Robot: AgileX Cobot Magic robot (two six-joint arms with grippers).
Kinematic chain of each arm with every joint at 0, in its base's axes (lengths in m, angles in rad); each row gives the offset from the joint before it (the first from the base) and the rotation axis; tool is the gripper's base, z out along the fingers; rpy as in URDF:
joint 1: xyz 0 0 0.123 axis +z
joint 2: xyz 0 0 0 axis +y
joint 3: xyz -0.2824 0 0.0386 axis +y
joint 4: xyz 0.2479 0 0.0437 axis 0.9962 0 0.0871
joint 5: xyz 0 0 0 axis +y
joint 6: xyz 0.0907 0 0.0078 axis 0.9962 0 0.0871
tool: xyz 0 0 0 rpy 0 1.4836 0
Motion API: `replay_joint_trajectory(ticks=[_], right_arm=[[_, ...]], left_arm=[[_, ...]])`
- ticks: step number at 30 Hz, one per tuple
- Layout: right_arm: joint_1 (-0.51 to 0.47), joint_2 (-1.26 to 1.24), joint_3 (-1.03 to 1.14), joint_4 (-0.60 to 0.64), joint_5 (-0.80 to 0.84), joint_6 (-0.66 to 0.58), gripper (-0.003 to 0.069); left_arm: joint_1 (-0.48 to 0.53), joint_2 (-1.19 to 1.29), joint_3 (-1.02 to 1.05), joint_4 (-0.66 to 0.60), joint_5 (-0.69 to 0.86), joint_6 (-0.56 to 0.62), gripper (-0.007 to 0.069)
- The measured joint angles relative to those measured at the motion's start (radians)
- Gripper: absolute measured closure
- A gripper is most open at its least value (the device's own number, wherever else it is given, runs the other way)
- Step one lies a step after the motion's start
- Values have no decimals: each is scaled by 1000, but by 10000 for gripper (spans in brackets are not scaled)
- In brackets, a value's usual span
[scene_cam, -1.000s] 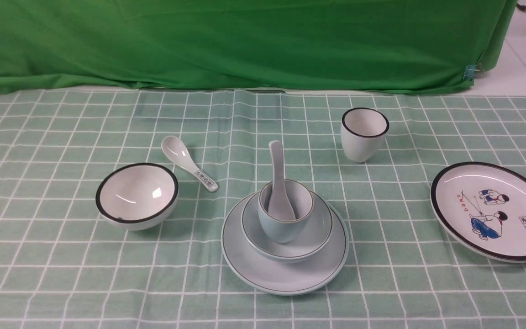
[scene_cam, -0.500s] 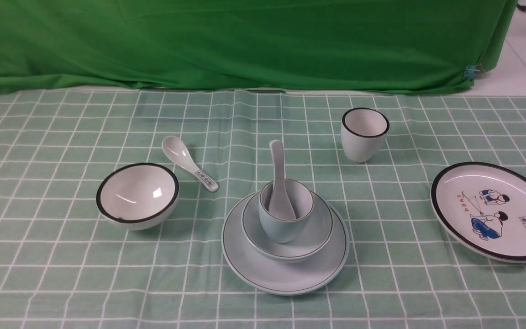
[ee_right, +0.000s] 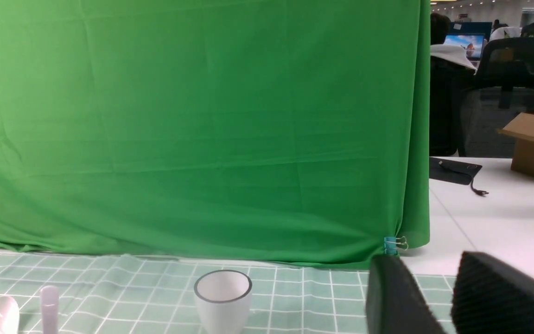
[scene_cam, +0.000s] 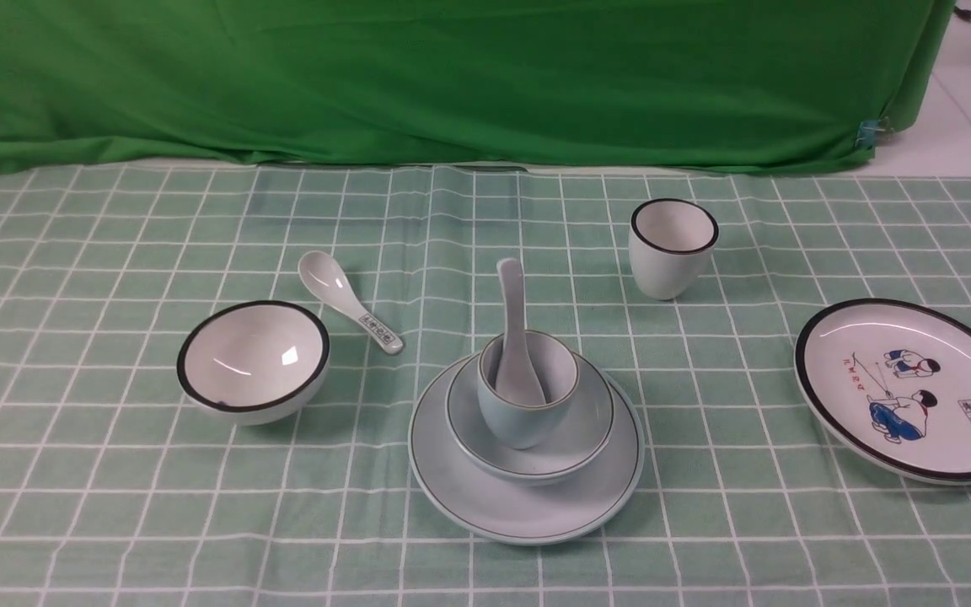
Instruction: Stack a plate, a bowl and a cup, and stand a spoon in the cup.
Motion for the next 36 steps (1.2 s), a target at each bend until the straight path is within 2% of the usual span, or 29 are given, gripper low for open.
replay_joint_trajectory(ticks=[12, 32, 36], right_arm=[[0, -1, 0, 0, 0, 0, 417], [0, -1, 0, -1, 0, -2, 417], [-2, -1, 0, -18, 14, -54, 417]], left_arm=[[-15, 0, 54, 92, -7, -35, 613], [-17, 0, 54, 104, -2, -35, 613], [-17, 0, 54, 104, -2, -35, 613]])
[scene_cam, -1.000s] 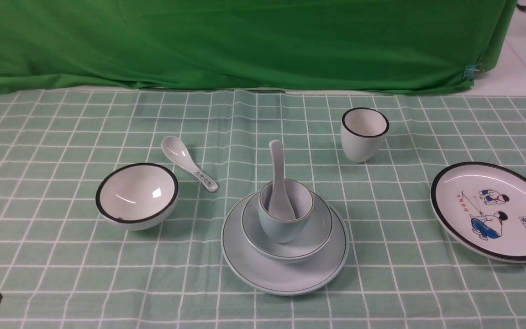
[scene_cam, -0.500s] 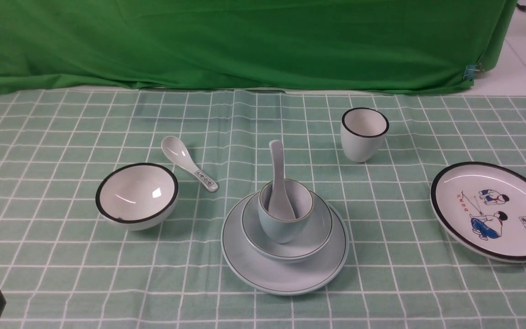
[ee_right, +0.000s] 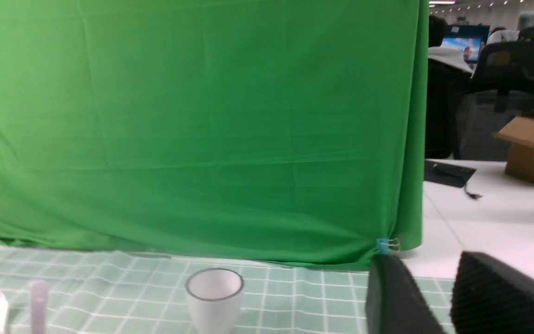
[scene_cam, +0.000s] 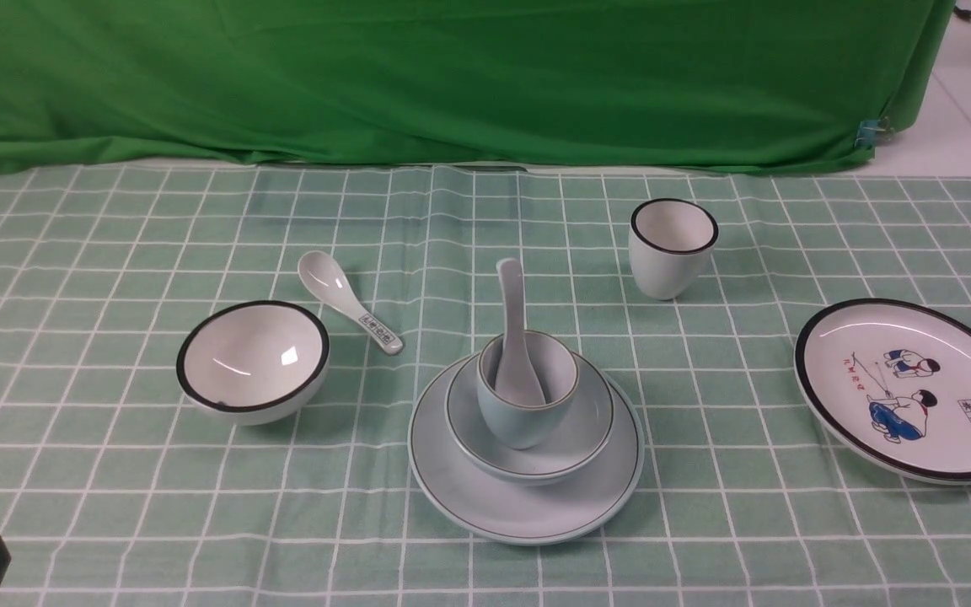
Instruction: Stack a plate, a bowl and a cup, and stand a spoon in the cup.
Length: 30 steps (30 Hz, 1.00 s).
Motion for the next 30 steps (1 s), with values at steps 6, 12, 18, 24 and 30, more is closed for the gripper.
replay_joint_trajectory(ticks=[6, 12, 18, 24, 30], right_arm=[[-62, 2, 121, -5, 17, -139, 417], [-99, -28, 402, -8, -24, -190, 417], [-99, -96, 471, -9, 52, -161, 417], [-99, -98, 471, -12, 54, -158, 417], [-99, -98, 471, -12, 54, -157, 417]], left_arm=[[0, 0, 0, 0, 0, 0, 613], [0, 0, 0, 0, 0, 0, 613], [0, 0, 0, 3, 2, 0, 613], [0, 0, 0, 3, 2, 0, 613], [0, 0, 0, 3, 2, 0, 613]])
